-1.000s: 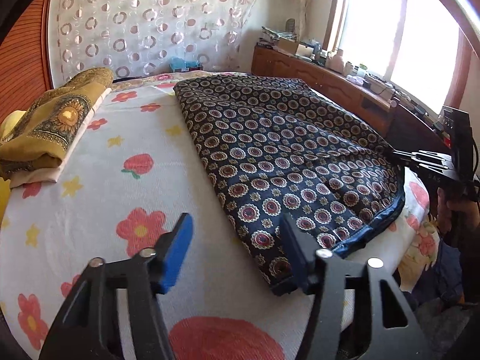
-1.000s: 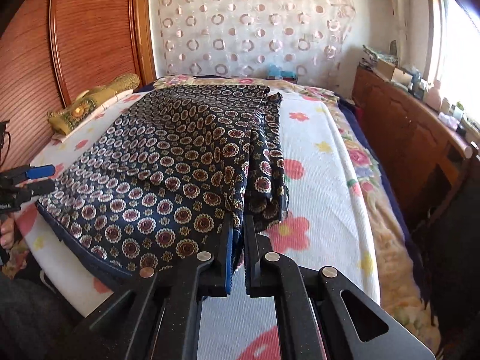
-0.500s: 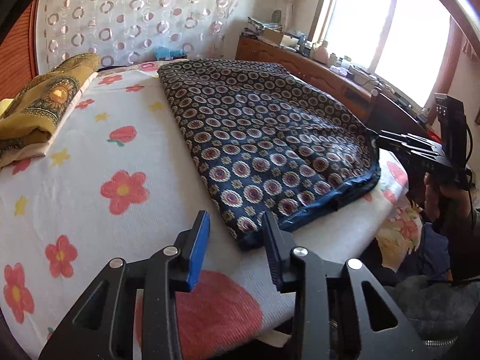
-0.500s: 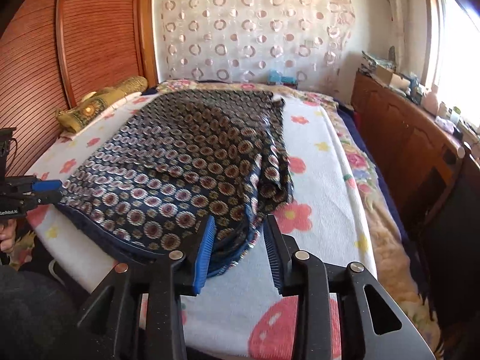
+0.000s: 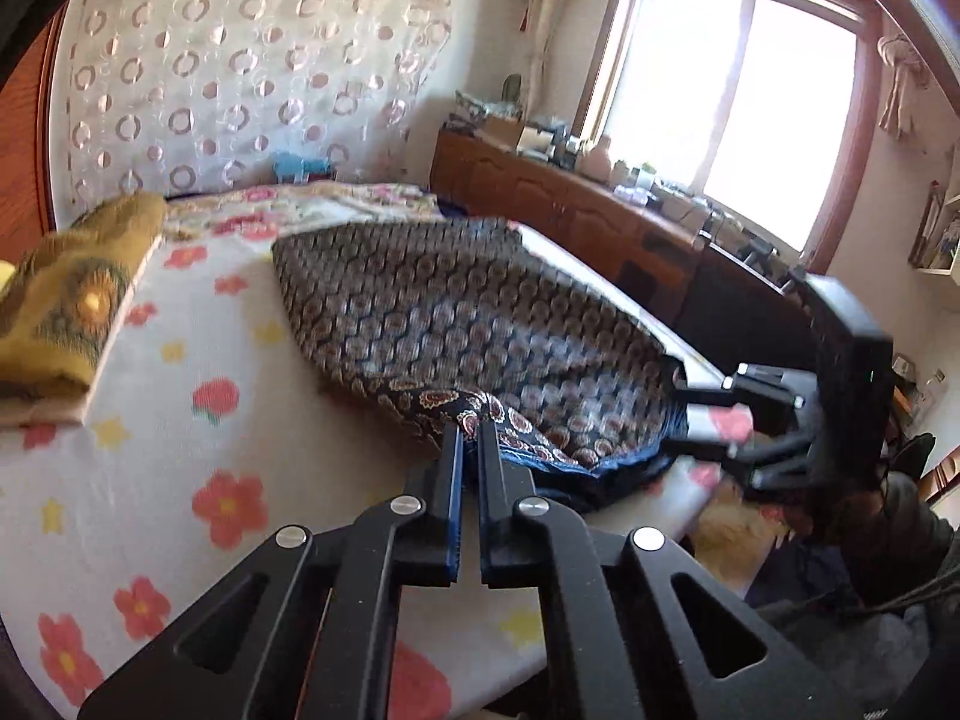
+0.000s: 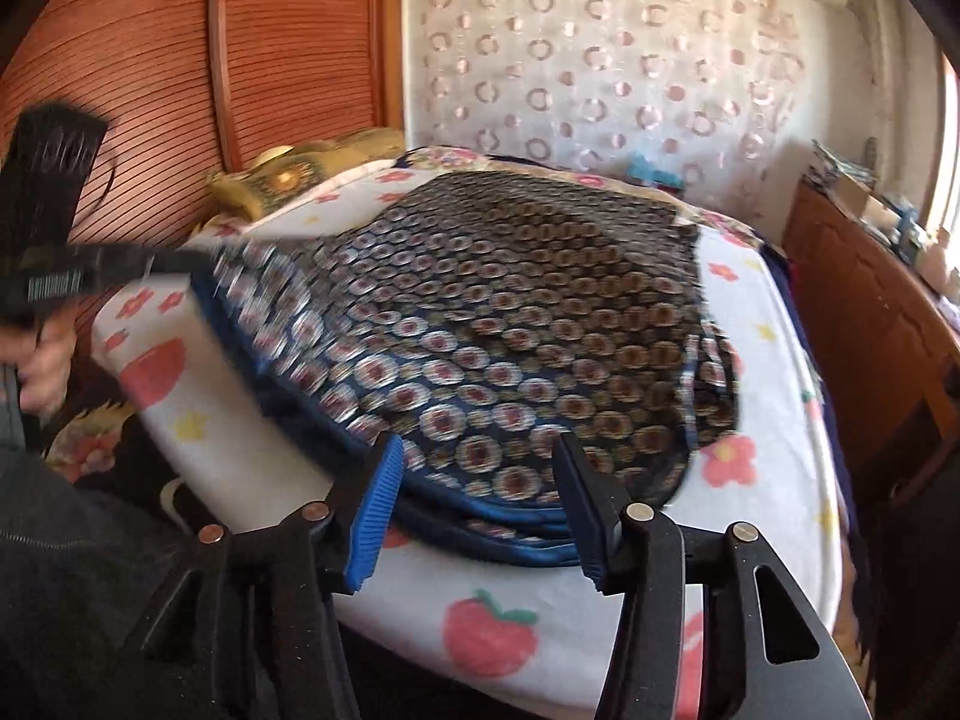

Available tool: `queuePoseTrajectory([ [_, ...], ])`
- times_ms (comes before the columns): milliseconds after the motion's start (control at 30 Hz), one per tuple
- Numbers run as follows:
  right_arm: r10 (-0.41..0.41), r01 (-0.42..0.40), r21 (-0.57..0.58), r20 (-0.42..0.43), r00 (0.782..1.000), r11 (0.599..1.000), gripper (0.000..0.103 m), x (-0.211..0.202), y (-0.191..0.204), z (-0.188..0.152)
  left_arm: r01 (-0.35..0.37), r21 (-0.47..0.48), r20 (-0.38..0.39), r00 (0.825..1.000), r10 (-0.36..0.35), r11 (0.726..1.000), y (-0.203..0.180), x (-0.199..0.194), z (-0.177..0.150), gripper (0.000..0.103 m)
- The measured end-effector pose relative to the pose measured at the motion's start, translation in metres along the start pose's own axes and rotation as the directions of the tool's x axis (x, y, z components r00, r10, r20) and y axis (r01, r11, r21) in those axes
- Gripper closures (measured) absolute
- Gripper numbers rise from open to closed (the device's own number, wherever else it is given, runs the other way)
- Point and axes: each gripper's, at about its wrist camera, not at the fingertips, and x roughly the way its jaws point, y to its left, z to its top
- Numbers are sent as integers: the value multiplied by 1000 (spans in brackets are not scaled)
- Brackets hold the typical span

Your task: Fold small clothes

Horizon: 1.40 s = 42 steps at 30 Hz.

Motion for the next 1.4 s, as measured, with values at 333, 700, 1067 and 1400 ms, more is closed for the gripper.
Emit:
queuePoseTrajectory([
  [333, 26, -28, -51, -29, 999, 998, 47, 20, 8, 4, -19, 3, 64, 998, 19, 1000, 2, 2, 25, 99],
  [700, 21, -25, -83, -45, 999, 996, 40, 29, 8, 4, -55, -30, 74, 996, 57, 998, 12, 12, 30, 99],
  [1067, -88, 87, -34, -42, 995, 996, 40, 37, -25, 12, -78, -61, 87, 993, 83, 995, 23, 9, 26, 99],
  [1400, -90, 91, -12, 78, 993, 996, 98, 42, -58, 70, -121, -42, 104, 987, 125, 992, 38, 21, 59, 99],
])
